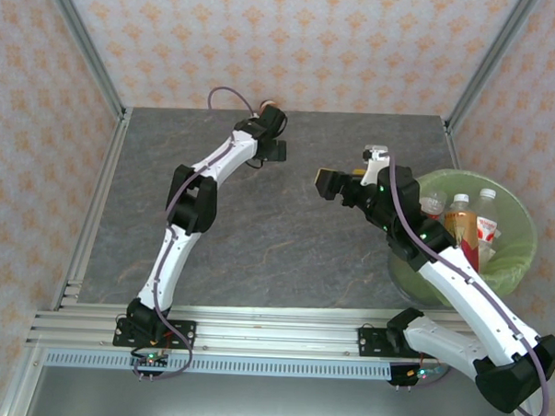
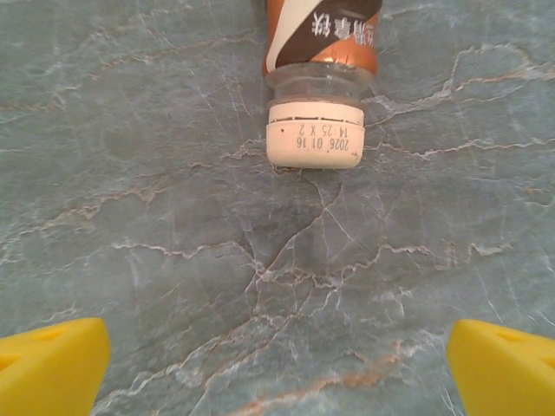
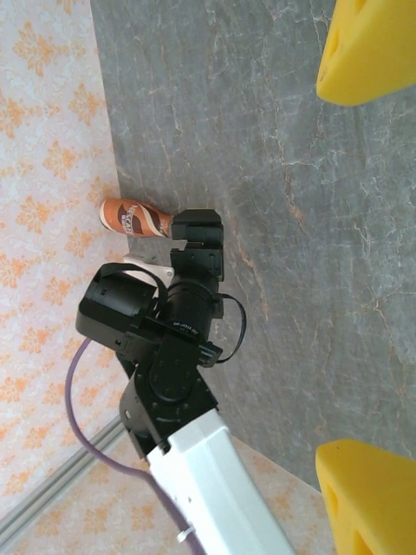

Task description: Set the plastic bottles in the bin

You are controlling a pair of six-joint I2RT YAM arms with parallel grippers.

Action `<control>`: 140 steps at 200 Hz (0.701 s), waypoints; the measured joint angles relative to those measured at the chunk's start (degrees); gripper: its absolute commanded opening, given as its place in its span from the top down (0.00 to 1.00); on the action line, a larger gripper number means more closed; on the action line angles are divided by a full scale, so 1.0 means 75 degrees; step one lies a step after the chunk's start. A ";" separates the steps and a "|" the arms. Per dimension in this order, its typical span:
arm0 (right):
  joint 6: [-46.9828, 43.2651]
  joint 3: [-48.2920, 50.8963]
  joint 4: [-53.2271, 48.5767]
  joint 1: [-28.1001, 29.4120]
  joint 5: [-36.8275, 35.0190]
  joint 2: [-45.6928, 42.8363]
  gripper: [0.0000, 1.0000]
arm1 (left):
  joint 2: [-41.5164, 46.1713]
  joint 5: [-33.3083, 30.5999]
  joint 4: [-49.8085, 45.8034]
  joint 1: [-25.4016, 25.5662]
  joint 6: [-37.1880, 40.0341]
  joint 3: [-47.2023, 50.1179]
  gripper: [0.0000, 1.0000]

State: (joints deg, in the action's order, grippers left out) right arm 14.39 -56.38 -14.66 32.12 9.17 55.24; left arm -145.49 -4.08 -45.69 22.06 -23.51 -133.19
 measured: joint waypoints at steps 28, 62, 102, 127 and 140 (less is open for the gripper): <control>0.0058 0.0006 0.0076 0.0015 -0.0160 -0.0052 0.01 | -0.0734 0.0015 -0.0262 0.0000 0.0006 -0.0912 0.00; 0.0082 0.0125 0.0079 0.0015 -0.0326 -0.0291 0.01 | -0.1256 -0.0067 -0.0347 -0.0006 0.0154 -0.1623 0.06; 0.0058 0.0134 0.0076 0.0015 -0.0545 -0.0393 0.01 | -0.1743 -0.0149 -0.0239 -0.0090 0.0280 -0.2320 0.21; 0.0020 0.0134 0.0064 0.0015 -0.0662 -0.0396 0.01 | -0.2005 -0.0119 0.0160 -0.0210 0.0143 -0.2655 0.33; -0.0006 0.0134 0.0038 0.0015 -0.0691 -0.0402 0.01 | -0.2020 -0.0055 0.0347 -0.0297 0.0023 -0.2669 0.39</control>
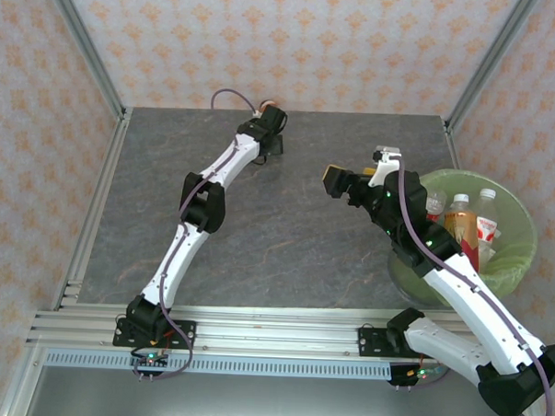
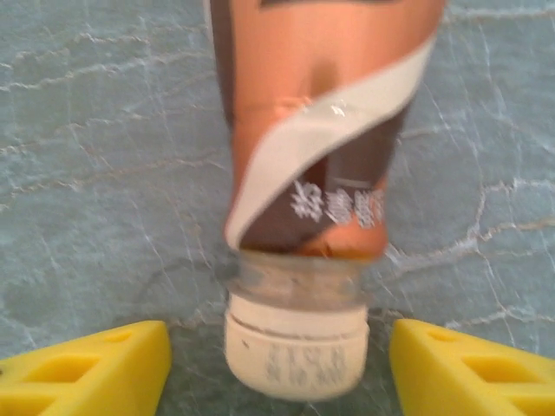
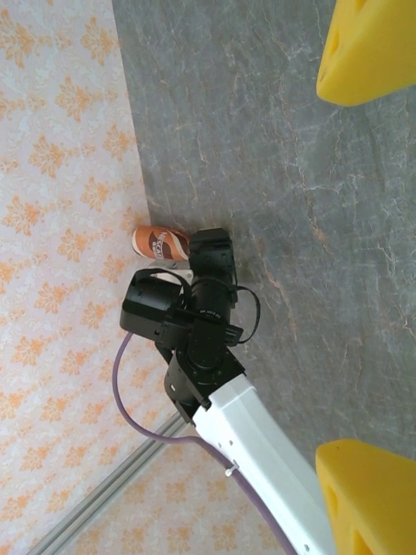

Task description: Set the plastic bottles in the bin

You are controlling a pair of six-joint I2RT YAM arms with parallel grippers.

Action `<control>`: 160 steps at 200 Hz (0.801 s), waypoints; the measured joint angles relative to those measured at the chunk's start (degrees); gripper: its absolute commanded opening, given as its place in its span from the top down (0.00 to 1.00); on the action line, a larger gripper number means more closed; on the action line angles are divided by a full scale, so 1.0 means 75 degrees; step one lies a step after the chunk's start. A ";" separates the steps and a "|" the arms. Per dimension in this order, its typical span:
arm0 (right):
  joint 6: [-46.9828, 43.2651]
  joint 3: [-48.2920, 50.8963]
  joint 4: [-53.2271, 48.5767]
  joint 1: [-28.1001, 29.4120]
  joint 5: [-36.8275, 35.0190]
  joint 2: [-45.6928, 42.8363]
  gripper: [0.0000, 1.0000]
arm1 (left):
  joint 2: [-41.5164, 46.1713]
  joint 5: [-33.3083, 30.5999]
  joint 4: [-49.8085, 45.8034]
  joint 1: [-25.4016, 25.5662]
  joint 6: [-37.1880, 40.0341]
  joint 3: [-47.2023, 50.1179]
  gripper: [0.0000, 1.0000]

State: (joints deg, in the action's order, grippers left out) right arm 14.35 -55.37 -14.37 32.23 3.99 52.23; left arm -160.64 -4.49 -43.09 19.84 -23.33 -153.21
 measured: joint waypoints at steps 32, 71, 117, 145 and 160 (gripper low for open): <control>-0.0006 0.0000 -0.0090 0.0000 -0.0085 -0.0070 0.01 | -0.0259 0.0303 0.0664 -0.0181 -0.0251 -0.0283 0.52; 0.0000 0.0000 -0.0143 0.0000 -0.0169 -0.0207 0.01 | -0.0356 0.0358 0.0825 -0.0230 -0.0370 -0.0356 0.69; 0.0090 -0.0003 -0.0201 0.0000 -0.0143 -0.0251 0.01 | -0.0274 0.0466 0.0854 -0.0230 -0.0242 -0.0195 0.83; 0.0160 0.0000 -0.0207 0.0000 -0.0137 -0.0385 0.01 | 0.0329 0.0583 0.0863 -0.0213 -0.0079 0.0729 0.91; 0.0204 0.0000 -0.0207 0.0000 -0.0134 -0.0417 0.01 | 0.0804 0.0662 0.0866 -0.0192 0.0012 0.1419 0.94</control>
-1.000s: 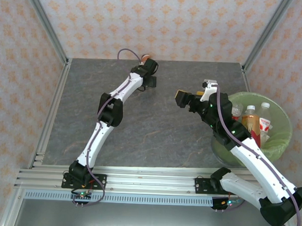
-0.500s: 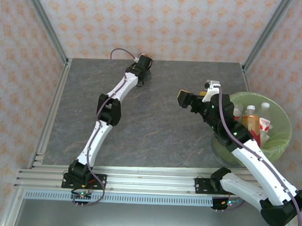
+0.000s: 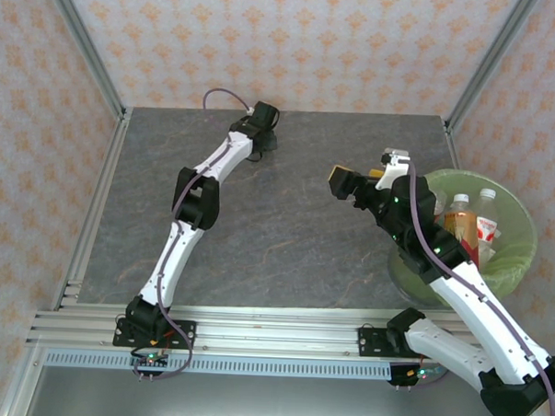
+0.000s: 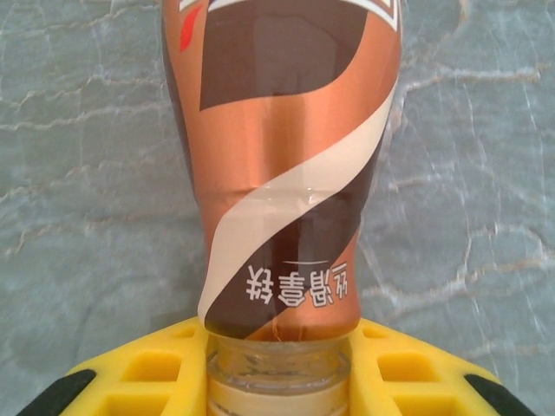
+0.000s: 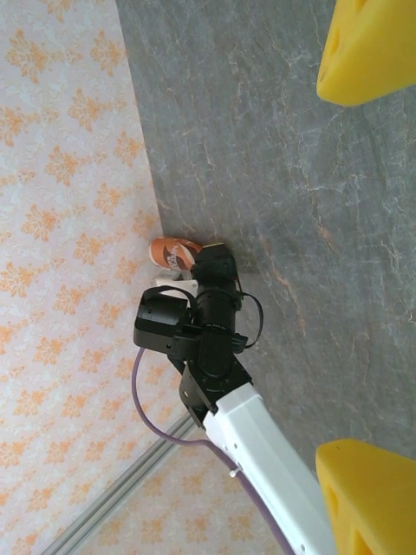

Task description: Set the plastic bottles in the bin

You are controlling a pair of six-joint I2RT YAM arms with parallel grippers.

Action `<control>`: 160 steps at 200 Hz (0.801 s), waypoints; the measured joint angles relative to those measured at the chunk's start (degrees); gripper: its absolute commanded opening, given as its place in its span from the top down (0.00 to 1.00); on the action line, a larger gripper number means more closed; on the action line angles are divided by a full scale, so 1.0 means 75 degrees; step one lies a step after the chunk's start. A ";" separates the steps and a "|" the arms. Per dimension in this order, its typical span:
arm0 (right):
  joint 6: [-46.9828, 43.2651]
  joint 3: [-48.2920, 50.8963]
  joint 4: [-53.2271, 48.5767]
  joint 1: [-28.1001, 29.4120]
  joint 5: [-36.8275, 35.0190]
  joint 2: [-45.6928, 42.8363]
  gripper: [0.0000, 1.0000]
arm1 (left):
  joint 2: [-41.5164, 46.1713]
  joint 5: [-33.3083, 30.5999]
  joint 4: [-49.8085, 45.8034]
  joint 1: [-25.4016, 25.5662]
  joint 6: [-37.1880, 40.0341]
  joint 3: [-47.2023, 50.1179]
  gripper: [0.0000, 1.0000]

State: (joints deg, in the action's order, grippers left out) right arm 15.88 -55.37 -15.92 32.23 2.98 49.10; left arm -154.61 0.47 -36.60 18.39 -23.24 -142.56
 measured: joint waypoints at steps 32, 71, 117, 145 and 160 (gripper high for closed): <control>0.0087 -0.0003 0.0006 0.0000 0.0000 0.0003 0.01 | 0.1128 0.0294 0.0181 0.0047 0.0085 0.1620 1.00; 0.0175 0.0000 0.0017 0.0000 -0.0006 0.0003 0.01 | 0.2649 0.0592 0.1026 0.0213 0.0085 0.3899 1.00; 0.0294 0.0262 0.0402 0.0000 -0.0163 -0.0099 0.01 | 0.4028 0.1090 0.1973 0.0568 0.0079 0.5957 1.00; 0.0341 0.0699 0.0842 0.0000 -0.0396 -0.0469 0.01 | 0.4776 0.1486 0.2387 0.0702 0.0023 0.7079 1.00; 0.0335 0.0673 0.0944 0.0000 -0.0434 -0.0545 0.01 | 0.5176 0.1711 0.2675 0.0769 -0.0052 0.7653 1.00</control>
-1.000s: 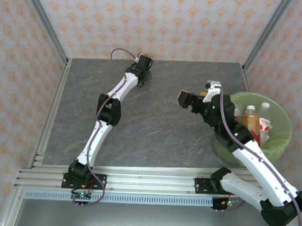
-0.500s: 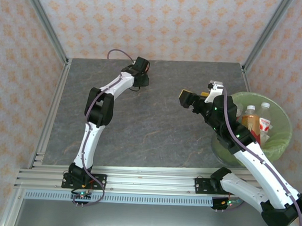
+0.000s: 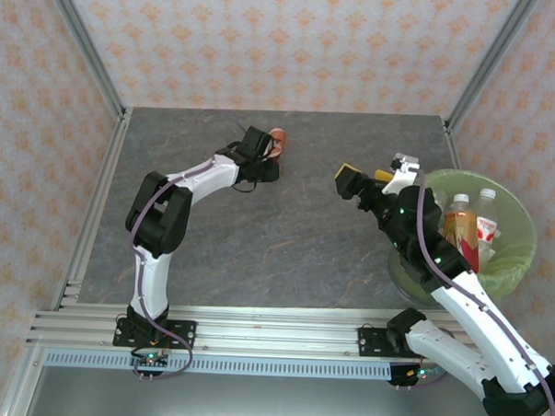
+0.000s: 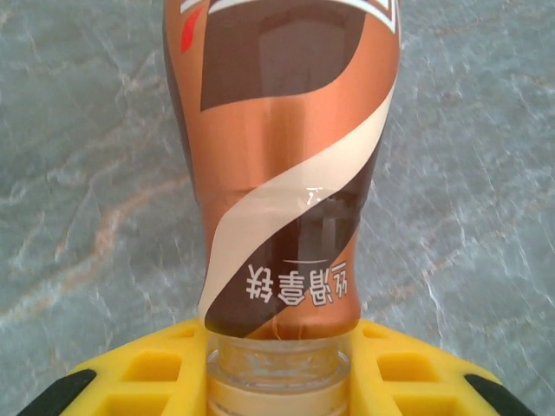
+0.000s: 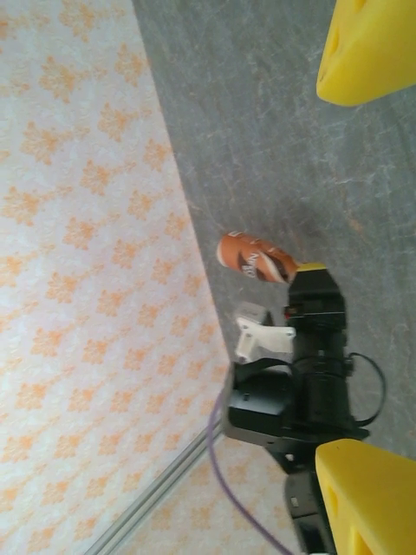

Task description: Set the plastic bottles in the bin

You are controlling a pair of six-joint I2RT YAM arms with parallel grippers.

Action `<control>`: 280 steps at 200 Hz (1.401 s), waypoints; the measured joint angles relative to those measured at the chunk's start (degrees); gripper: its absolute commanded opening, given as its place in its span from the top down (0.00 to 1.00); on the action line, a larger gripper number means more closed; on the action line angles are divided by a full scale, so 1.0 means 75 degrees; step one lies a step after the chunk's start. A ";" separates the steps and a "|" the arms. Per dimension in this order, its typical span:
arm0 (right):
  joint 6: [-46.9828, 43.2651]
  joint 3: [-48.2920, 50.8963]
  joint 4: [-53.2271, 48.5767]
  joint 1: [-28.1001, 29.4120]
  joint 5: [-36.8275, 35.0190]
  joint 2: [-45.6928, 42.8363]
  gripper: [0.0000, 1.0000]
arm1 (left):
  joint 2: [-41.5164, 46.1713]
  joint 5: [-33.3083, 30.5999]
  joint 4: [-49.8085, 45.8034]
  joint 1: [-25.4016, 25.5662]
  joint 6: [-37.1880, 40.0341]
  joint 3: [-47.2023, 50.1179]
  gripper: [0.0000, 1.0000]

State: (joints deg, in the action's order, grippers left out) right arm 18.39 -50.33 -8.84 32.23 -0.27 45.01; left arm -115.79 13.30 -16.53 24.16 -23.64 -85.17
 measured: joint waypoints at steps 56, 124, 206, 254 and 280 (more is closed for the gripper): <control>-0.0003 -0.0047 0.0204 0.0000 0.0102 0.0079 0.01 | 0.1880 0.0752 0.0697 0.0449 -0.0067 0.1387 1.00; 0.0659 -0.0044 0.1279 0.0009 0.1061 0.1326 0.01 | 0.3710 0.1813 0.1480 0.0577 -0.0003 0.2194 1.00; 0.2460 -0.0851 0.1958 0.0035 0.1638 0.2349 0.01 | 0.4811 0.3287 0.2369 0.0571 0.0154 0.2774 1.00; 0.2413 -0.1049 0.2264 0.0035 0.2200 0.2349 0.01 | 0.5173 0.4441 0.2713 0.0571 0.0163 0.2783 1.00; 0.2238 -0.1443 0.2072 0.0032 0.2270 0.2349 0.01 | 0.5202 0.5123 0.2757 0.0574 0.0221 0.2783 1.00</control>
State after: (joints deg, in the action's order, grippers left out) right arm 35.18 -61.14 6.70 32.47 16.75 62.63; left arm -76.77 51.72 4.14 28.47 -21.98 -64.29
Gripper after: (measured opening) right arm 0.992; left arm 0.317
